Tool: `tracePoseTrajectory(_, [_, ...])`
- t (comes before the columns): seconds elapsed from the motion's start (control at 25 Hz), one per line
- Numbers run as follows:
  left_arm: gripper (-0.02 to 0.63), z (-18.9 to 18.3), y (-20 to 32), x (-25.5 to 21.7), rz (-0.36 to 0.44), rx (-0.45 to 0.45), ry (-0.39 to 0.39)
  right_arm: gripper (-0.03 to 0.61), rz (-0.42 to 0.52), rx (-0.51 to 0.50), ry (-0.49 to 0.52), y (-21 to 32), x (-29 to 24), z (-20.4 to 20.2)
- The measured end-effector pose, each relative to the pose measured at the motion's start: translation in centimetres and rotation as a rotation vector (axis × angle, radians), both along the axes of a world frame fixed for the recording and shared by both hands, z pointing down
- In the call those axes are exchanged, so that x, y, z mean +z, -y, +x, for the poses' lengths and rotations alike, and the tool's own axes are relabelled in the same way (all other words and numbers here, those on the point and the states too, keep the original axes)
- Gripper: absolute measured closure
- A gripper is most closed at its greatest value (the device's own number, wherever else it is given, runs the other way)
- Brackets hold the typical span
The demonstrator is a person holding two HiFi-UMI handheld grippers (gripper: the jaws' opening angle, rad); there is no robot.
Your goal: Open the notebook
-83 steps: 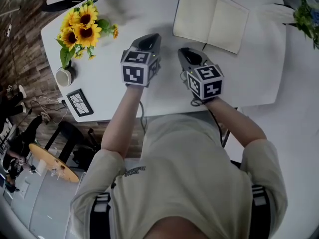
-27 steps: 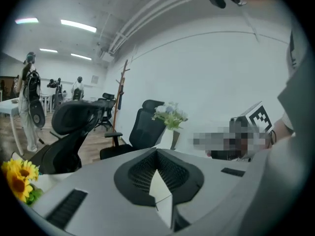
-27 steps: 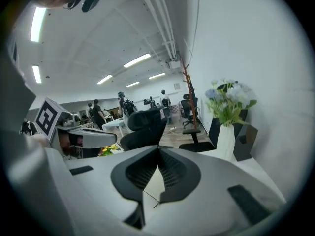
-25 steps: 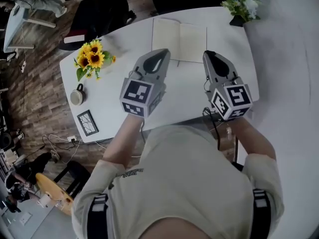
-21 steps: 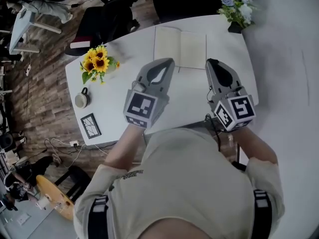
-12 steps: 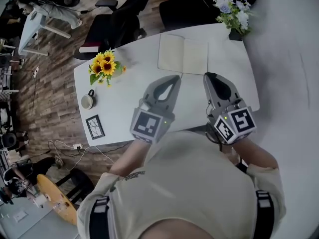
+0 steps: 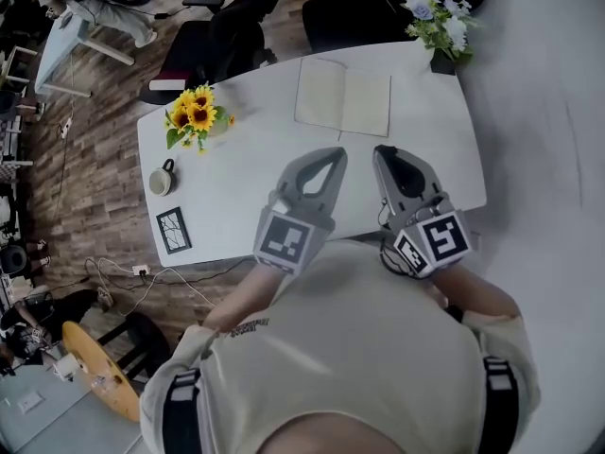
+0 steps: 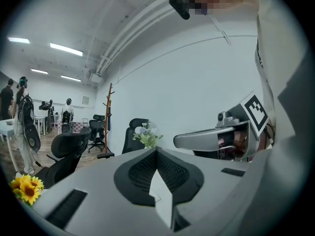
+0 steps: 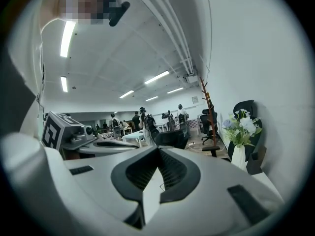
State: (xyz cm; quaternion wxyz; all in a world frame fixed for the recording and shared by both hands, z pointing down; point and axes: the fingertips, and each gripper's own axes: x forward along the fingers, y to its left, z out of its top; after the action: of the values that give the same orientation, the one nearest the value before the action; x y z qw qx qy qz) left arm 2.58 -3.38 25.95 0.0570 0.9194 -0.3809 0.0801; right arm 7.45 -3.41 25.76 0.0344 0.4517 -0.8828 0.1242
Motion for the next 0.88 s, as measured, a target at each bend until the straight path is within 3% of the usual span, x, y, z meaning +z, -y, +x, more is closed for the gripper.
tracePoseTrajectory(0.36, [0.604, -0.1, -0.3, 0.8, -0.022, -0.002, -0.013, 0.577, 0.047, -0.017, -0.015, -0.3, -0.4, -0.5])
tracePoseTrajectory(0.88, [0.605, -0.1, -0.3, 1.0, -0.018, 0.012, -0.004, 0.577, 0.024, -0.036, -0.018, -0.5, 0.0, -1.2])
